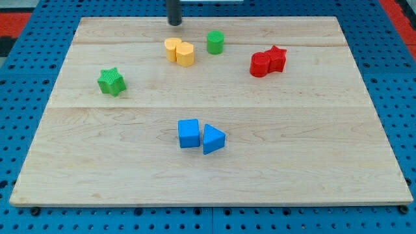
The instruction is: Place the green circle right to the yellow hexagon
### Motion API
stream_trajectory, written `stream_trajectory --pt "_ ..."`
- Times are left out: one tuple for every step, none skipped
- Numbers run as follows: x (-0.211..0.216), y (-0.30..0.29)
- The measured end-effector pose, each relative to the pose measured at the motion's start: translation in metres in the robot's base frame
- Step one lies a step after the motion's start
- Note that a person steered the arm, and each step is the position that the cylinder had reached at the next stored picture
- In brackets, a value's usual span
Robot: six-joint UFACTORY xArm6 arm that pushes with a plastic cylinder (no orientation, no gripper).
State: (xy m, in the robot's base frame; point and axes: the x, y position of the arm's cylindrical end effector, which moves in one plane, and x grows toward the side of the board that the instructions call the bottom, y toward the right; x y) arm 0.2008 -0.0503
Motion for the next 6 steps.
stream_trajectory --pt "-0.004 0.053" --pt "-0.001 0.103" --pt "0.023 0.110" --pt "0.041 0.110" --pt "0.045 0.095" --pt "0.053 0.079"
